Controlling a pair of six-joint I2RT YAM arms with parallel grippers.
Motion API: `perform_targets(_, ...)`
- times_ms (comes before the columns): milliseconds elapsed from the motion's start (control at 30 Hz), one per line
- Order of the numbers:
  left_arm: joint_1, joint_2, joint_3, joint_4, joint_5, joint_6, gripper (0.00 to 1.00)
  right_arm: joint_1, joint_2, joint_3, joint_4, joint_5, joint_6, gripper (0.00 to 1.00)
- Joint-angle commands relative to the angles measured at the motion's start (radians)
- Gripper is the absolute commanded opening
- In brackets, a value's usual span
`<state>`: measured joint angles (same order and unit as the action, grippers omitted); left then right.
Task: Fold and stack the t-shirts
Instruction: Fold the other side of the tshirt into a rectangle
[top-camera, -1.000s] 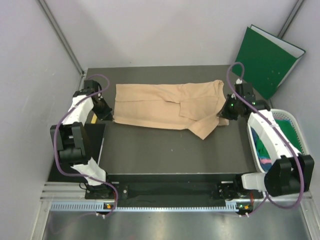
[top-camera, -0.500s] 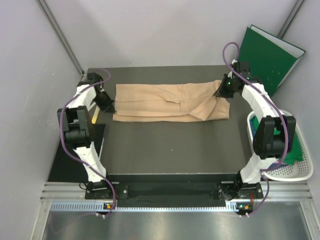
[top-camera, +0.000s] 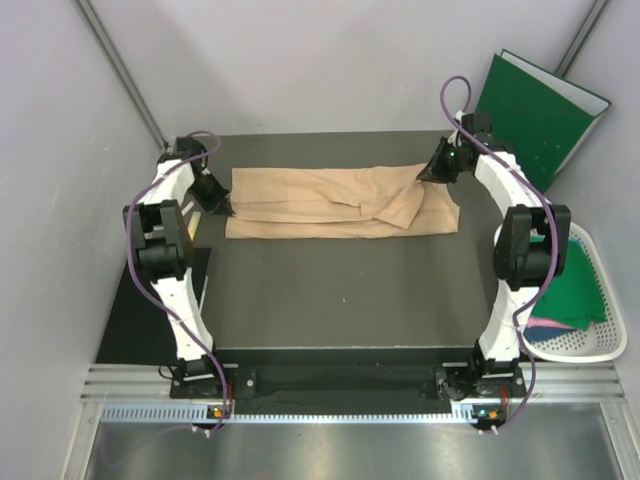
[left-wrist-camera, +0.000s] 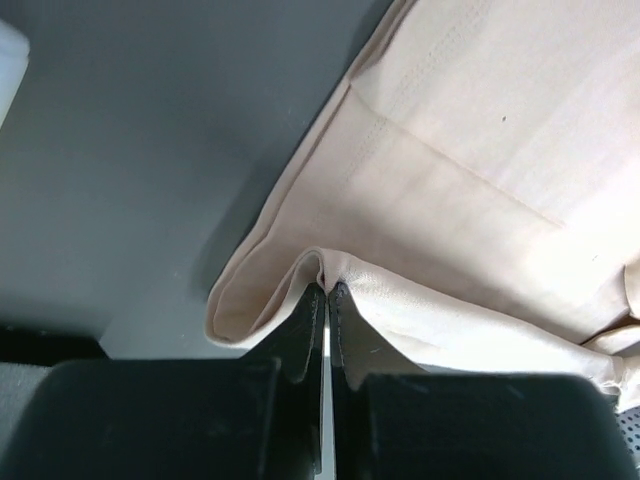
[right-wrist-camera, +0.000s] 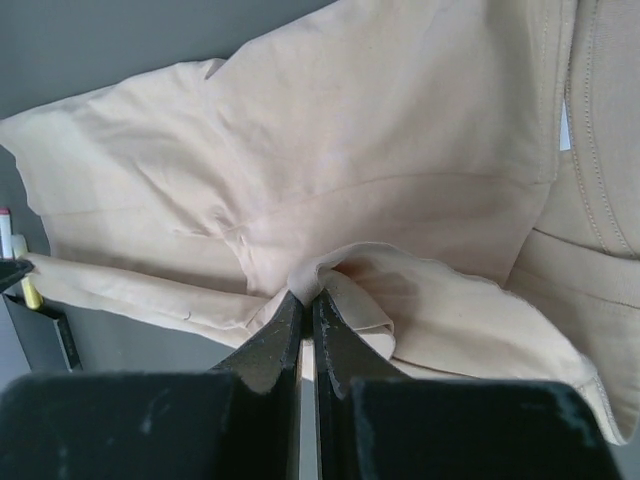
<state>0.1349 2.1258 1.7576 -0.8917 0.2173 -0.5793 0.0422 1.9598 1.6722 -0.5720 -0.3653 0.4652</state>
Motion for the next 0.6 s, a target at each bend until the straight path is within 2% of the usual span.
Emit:
perform_targets(0, 0.020, 0.034, 0.068, -0.009, 0.002, -0.021, 0.00, -0.022, 0.039, 0.081, 0.078, -0.049, 0.030, 0.01)
perform_targets(233, 0.042, 0.077, 0.123, -0.015, 0.004, -0.034, 0.00, -0.034, 0.134, 0.184, 0.096, -0.093, 0.082, 0.01)
perform_targets(267, 0.045, 0.083, 0.128, -0.015, 0.011, -0.037, 0.05, -0.034, 0.143, 0.190, 0.115, -0.101, 0.096, 0.01)
perform_targets(300, 0.049, 0.086, 0.131, -0.013, 0.017, -0.037, 0.27, -0.066, 0.163, 0.196, 0.127, -0.107, 0.119, 0.01)
perform_targets(367, 0.055, 0.086, 0.137, -0.013, 0.021, -0.037, 0.46, -0.079, 0.183, 0.207, 0.174, -0.130, 0.150, 0.01)
perform_targets(400, 0.057, 0.085, 0.135, -0.010, 0.022, -0.039, 0.66, -0.082, 0.203, 0.210, 0.194, -0.139, 0.185, 0.01)
perform_targets(433, 0.058, 0.080, 0.137, -0.010, 0.021, -0.036, 0.73, -0.085, 0.215, 0.221, 0.214, -0.155, 0.205, 0.01)
perform_targets(567, 0.057, 0.062, 0.135, -0.013, 0.010, -0.021, 0.88, -0.091, 0.272, 0.288, 0.265, -0.146, 0.263, 0.05)
